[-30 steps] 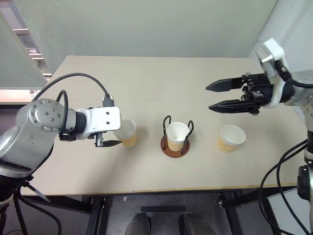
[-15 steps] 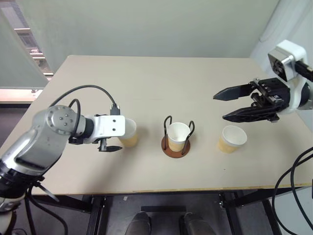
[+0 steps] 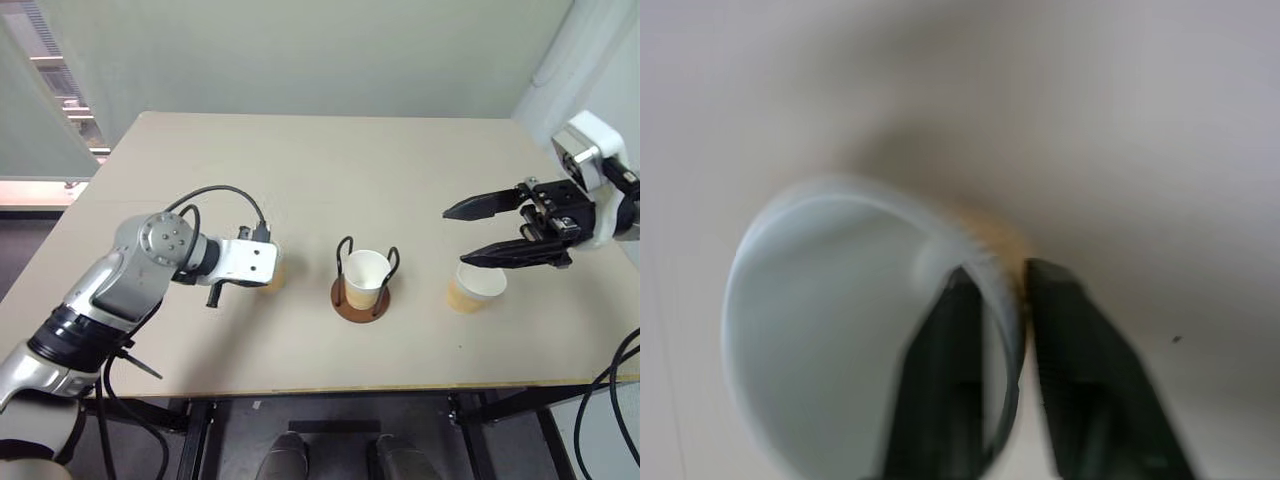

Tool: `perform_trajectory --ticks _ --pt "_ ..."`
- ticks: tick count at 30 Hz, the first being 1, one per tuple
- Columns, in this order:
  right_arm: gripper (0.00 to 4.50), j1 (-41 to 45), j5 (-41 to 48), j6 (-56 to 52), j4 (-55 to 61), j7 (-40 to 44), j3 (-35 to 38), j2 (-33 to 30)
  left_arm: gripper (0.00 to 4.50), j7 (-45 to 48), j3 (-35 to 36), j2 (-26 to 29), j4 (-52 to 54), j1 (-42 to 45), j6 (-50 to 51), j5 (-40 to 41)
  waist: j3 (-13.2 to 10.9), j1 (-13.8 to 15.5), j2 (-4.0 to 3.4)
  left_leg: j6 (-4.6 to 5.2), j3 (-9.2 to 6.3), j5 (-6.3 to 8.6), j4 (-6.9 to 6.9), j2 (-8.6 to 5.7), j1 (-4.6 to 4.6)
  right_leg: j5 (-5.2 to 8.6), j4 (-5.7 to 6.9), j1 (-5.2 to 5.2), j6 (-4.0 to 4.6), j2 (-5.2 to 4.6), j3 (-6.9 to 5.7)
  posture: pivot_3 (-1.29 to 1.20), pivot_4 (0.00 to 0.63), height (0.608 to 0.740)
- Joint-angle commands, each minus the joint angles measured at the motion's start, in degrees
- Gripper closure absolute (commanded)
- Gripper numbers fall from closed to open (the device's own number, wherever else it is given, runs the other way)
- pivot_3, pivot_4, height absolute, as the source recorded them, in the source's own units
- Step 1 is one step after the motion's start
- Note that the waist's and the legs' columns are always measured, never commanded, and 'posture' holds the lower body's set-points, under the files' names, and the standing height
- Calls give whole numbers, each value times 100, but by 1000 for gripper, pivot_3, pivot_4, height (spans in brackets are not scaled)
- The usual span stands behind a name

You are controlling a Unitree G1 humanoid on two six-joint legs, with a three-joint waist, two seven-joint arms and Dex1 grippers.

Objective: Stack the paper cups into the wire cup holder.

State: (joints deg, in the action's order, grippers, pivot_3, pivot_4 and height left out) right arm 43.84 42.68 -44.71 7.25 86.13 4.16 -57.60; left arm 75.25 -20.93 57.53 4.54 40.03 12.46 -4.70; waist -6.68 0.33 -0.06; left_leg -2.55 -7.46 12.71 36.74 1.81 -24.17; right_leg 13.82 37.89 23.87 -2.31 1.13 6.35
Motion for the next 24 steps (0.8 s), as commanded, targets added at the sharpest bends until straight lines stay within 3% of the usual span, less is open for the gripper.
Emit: perform_trajectory --ticks 1,7,15,24 --pt "945 -11 58 228 112 61 300 -135 4492 307 344 16 220 155 83 351 0 -2 0 0 0 0 1 0 0 0 0 0 -1 0 0 0 150 740" --pt "945 4 77 159 -47 202 196 -318 4492 727 811 -66 423 706 899 1241 0 15 0 3 -1 1 23 1 -8 -5 1 -2 -9 2 0 0 150 740" --pt "945 -265 545 -439 170 374 426 -789 4492 1136 1112 -723 264 2620 2317 2622 1 69 2 14 8 8 39 -9 -21 -11 -15 -8 -20 -11 4 0 150 740" --pt "945 -744 847 -612 717 -180 921 -782 4492 1309 339 -1767 -817 3171 1545 2231 1 76 2 29 13 16 53 -10 -14 -10 -16 -24 -63 -9 12 0 150 740"
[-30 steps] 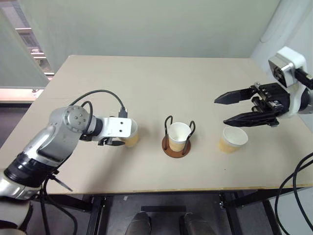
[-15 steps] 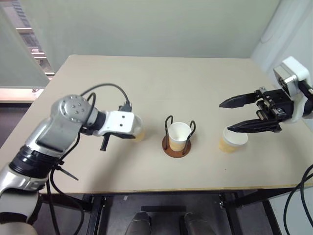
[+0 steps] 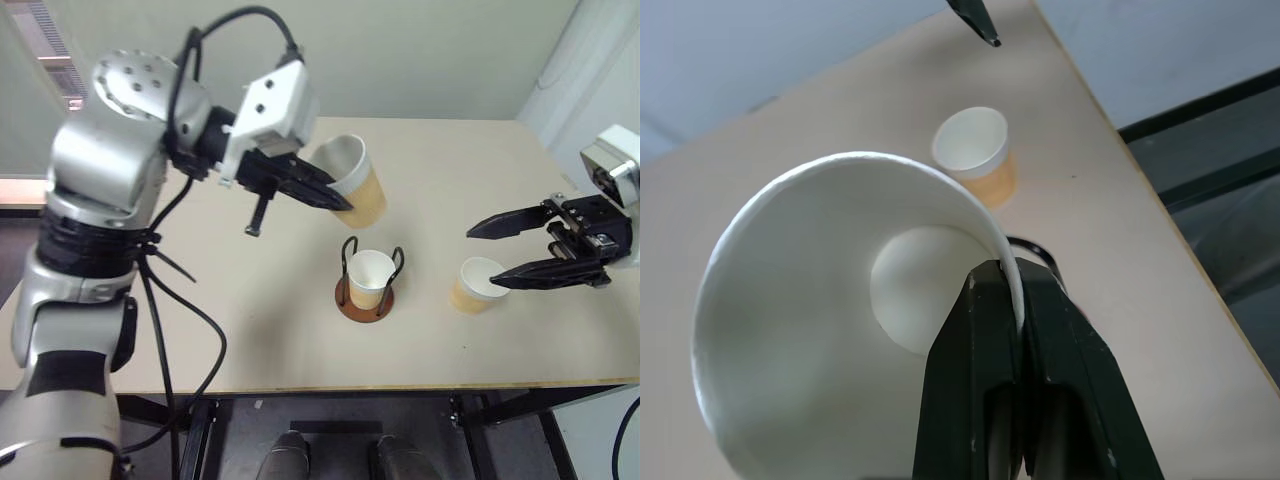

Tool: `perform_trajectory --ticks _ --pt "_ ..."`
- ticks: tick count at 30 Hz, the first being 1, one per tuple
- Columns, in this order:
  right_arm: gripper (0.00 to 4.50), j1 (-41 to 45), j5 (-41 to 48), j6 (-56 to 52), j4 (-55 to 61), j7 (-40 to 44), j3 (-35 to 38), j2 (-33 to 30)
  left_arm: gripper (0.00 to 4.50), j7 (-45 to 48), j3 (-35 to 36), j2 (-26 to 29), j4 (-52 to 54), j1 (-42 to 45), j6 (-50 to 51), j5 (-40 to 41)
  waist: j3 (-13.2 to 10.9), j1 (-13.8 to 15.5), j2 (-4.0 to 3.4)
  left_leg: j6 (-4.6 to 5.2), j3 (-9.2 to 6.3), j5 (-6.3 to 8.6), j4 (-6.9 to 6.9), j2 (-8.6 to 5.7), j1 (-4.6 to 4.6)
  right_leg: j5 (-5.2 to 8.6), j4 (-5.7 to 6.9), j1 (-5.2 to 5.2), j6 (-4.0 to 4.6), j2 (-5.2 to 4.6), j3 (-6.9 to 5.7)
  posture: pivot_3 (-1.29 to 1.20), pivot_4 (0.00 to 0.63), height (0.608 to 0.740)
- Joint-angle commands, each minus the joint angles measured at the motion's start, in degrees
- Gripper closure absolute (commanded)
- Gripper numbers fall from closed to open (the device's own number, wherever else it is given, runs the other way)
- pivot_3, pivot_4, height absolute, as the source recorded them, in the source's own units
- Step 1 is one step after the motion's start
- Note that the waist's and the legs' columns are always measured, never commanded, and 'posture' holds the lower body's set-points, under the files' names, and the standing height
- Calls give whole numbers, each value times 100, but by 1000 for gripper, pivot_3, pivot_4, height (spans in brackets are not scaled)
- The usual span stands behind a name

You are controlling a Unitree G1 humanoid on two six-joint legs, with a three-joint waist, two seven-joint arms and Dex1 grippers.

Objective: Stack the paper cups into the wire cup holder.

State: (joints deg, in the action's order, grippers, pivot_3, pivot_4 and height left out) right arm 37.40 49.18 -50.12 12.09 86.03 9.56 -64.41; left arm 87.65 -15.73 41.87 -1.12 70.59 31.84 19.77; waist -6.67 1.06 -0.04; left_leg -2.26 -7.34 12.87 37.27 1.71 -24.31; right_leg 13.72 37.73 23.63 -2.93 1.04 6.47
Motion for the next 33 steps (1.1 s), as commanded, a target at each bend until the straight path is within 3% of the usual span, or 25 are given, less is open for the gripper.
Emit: perform_trajectory --ticks 1,7,18,33 --pt "945 -167 227 -96 276 -213 448 -126 4492 91 -258 -290 -346 97 -518 -282 0 9 0 4 -1 2 8 0 -2 -1 -2 -3 -6 0 1 0 150 740" --pt "945 -534 420 -206 502 -462 824 -215 4492 122 -640 -916 -891 50 -1136 -648 0 39 -1 32 -5 20 53 -6 -25 -26 -59 -30 -49 -1 6 0 150 740" --pt "945 -572 435 -123 447 -514 818 -360 4492 484 -1093 -741 -718 -133 -1629 -939 0 50 0 54 3 41 88 -12 -43 -34 -77 -32 -63 -5 9 0 150 740" --pt "945 -620 107 117 317 -418 538 -476 4492 416 -1371 -1056 -552 -194 -1804 -1220 0 69 -1 56 3 42 96 -17 -46 -37 -77 -36 -72 -8 10 0 150 740"
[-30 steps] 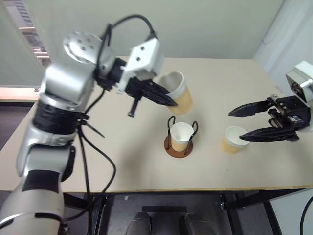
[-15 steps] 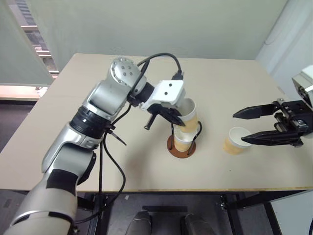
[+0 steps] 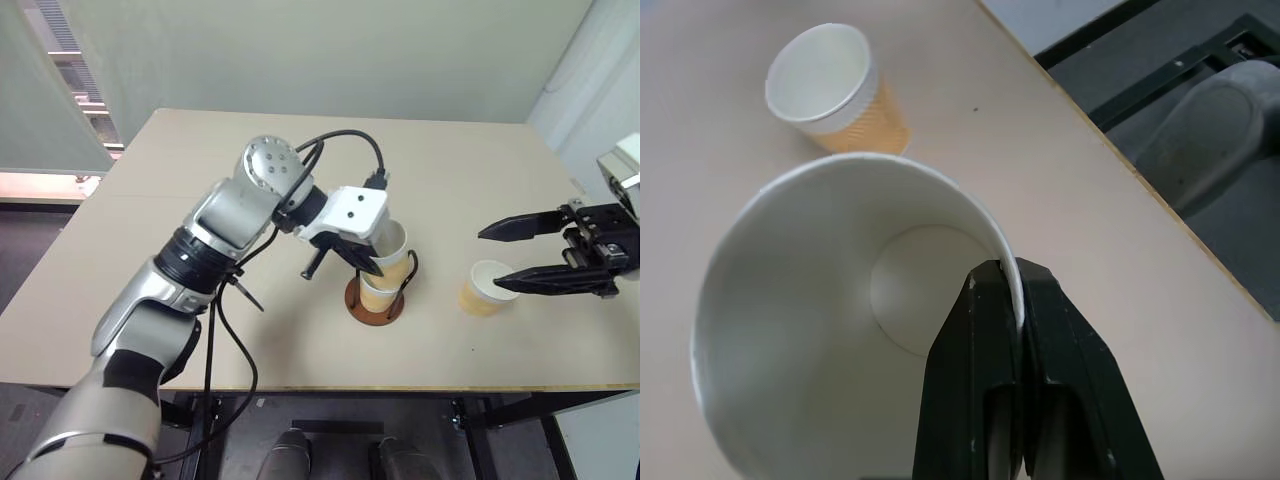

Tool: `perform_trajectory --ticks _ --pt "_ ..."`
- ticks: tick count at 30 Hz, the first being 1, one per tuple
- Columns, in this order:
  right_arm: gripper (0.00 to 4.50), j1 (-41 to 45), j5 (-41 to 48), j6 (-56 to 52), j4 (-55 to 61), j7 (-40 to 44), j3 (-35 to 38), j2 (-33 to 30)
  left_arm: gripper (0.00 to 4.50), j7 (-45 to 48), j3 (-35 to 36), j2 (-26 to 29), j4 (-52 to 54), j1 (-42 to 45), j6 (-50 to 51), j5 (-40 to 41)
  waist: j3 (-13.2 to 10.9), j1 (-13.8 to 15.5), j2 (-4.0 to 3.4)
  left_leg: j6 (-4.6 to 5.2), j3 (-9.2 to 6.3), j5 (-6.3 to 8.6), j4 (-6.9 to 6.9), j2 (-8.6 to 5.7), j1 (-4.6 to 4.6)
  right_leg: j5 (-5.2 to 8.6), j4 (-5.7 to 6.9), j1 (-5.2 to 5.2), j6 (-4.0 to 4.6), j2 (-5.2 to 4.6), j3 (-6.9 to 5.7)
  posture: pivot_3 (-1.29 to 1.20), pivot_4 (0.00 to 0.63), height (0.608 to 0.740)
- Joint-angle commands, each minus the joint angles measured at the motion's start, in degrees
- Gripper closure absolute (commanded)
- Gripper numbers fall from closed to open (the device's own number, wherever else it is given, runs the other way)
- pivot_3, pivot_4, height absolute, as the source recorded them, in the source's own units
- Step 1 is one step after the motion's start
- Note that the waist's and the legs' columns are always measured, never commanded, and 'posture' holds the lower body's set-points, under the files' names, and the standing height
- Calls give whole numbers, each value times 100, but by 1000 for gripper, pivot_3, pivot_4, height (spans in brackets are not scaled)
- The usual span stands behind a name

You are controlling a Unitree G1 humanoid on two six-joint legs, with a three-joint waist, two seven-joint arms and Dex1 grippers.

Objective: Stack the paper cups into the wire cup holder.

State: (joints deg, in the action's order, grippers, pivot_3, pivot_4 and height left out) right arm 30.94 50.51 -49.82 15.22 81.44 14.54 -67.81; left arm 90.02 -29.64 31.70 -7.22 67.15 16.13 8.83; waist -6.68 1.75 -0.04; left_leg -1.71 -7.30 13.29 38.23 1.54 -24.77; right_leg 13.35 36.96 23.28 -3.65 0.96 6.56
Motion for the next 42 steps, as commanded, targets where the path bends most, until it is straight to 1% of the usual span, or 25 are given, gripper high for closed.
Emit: perform_trajectory --ticks 1,2,3,5,9,12,15,17,20,23,26,29,32,40,42 --pt "945 25 -38 93 1 51 38 -141 4492 156 28 -56 27 168 -266 -156 0 0 0 0 0 0 1 0 0 0 0 0 0 0 0 0 150 740" --pt "945 20 -46 96 -1 56 40 -144 4184 145 42 -67 -27 197 -328 -188 0 0 0 0 0 0 1 0 0 0 0 0 -1 0 0 0 150 740" --pt "945 18 -47 94 -2 59 43 -146 4090 133 63 -78 -77 223 -368 -215 0 0 0 0 0 0 1 0 0 -1 0 0 -1 0 0 0 150 740" --pt "945 26 -61 96 -12 54 32 -148 3565 130 84 -76 -156 253 -497 -287 0 0 0 0 0 0 1 0 0 -1 0 0 -1 0 0 0 150 740" --pt "945 63 -165 101 -48 12 -54 -177 2187 111 168 -87 -229 325 -557 -301 0 0 0 3 0 2 1 -1 -1 0 0 0 -1 0 0 0 150 740" --pt "945 130 -466 84 -115 -287 -244 -217 1134 -26 345 -154 -294 468 -482 -236 0 0 0 4 0 2 2 -1 -2 -1 0 0 -2 0 0 0 150 740" --pt "945 179 -744 -132 -116 -628 -525 -302 93 -300 850 -260 -372 661 -128 101 0 1 0 4 -2 2 6 -1 -8 -3 0 4 -6 -2 0 0 150 740" --pt "945 120 -869 -201 -31 -812 -630 -322 34 -453 1251 -230 -377 705 215 393 0 1 0 5 -1 3 7 0 -11 -3 0 6 -6 -4 0 0 150 740" --pt "945 -156 -1401 232 16 -993 -806 -357 34 -701 1857 -109 -261 604 783 858 0 -1 -1 11 2 7 4 0 -10 -3 -1 8 -6 -3 -2 0 150 740" --pt "945 -545 -2368 955 -111 -1203 -1178 -577 34 -712 2449 241 248 176 1444 1506 2 -1 -4 12 3 7 2 3 -10 -2 1 11 -7 -3 -5 0 150 740" --pt "945 -597 -2863 1243 -169 -1276 -1472 -643 34 -797 2738 669 794 -464 1672 1717 3 -6 -6 12 9 7 2 4 -10 -2 4 18 -7 -3 -4 0 150 740" --pt "945 -549 -3347 1533 -281 -1312 -1782 -603 34 -954 2927 1003 1169 -983 1851 1851 4 -13 -6 11 13 6 7 6 -4 -4 7 17 -9 -2 -3 0 150 740" --pt "945 -562 -3834 1847 -542 -1330 -2178 -454 34 -1184 2968 1382 1289 -1453 1826 1653 4 -2 -6 13 13 5 11 7 9 -8 5 2 -9 -4 -1 0 150 740" --pt "945 -625 -4378 2180 -771 -1269 -2566 -128 34 -1371 2939 1856 1470 -1836 1702 1609 4 -10 -6 17 12 2 2 9 32 -14 5 -14 5 -5 1 0 150 740" --pt "1340 -618 -4489 2252 -815 -1278 -2604 -49 0 -1372 2976 1951 1492 -1908 1706 1632 4 -23 -6 17 12 2 -5 12 37 -12 6 -14 9 -4 1 0 150 740"
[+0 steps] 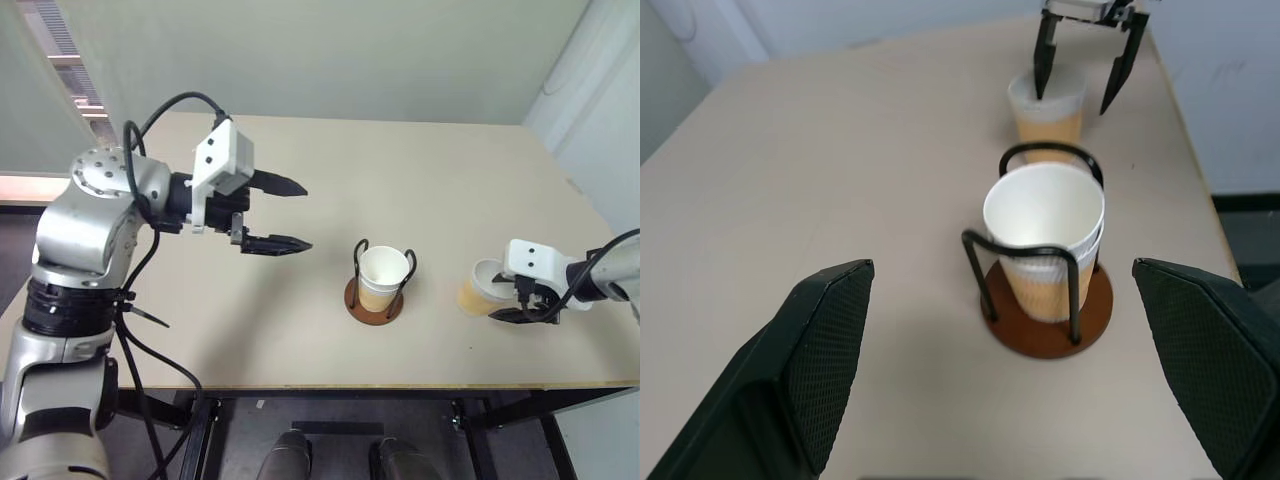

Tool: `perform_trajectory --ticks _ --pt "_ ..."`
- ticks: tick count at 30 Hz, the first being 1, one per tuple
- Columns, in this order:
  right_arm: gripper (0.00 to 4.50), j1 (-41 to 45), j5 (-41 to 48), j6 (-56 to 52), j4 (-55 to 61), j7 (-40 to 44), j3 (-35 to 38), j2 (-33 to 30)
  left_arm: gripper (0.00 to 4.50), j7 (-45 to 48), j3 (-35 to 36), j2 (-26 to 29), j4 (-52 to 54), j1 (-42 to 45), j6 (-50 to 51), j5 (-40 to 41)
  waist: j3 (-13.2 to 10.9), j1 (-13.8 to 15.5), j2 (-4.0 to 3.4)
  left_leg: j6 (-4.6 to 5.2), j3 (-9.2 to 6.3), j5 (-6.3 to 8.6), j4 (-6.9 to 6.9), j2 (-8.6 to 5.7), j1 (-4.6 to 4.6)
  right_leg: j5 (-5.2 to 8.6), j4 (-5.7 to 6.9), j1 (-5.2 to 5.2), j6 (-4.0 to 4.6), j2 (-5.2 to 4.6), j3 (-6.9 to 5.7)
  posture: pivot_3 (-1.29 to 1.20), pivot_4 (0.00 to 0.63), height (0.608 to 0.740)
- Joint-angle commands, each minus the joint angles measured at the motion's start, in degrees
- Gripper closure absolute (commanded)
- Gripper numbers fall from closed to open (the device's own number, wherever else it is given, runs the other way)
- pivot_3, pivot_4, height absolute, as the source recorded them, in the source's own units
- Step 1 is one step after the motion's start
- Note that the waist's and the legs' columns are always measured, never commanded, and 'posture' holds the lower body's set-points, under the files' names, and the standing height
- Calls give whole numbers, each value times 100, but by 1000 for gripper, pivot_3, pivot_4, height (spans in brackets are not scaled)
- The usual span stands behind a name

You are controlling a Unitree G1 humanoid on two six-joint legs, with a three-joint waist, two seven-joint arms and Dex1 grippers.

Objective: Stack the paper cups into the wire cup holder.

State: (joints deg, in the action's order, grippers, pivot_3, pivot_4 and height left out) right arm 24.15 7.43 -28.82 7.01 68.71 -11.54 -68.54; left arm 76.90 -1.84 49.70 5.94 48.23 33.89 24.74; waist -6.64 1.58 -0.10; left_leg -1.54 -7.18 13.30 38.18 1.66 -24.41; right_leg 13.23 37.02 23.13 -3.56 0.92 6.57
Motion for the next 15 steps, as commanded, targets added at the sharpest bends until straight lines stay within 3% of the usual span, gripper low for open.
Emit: perform_trajectory --ticks 1,9,12,15 --pt "1546 59 -205 171 -1 15 12 50 0 -50 214 200 182 -53 -75 54 0 -8 0 0 0 0 -3 1 0 1 0 1 2 0 0 0 150 740" --pt "4333 62 -105 232 72 303 270 -44 0 120 357 548 91 -272 -225 127 0 -8 0 -1 0 0 -14 1 -2 7 -2 6 13 0 -1 0 150 740" --pt "4471 142 196 162 240 622 536 -167 0 214 403 638 34 -298 -276 191 -1 -8 -1 -1 1 0 -16 1 -3 9 -1 8 16 0 0 0 150 740" --pt "4471 756 554 97 456 1148 711 -353 0 360 402 669 5 -357 -390 245 -2 -18 -3 -1 4 1 -19 2 -5 12 0 13 22 1 1 0 150 740"
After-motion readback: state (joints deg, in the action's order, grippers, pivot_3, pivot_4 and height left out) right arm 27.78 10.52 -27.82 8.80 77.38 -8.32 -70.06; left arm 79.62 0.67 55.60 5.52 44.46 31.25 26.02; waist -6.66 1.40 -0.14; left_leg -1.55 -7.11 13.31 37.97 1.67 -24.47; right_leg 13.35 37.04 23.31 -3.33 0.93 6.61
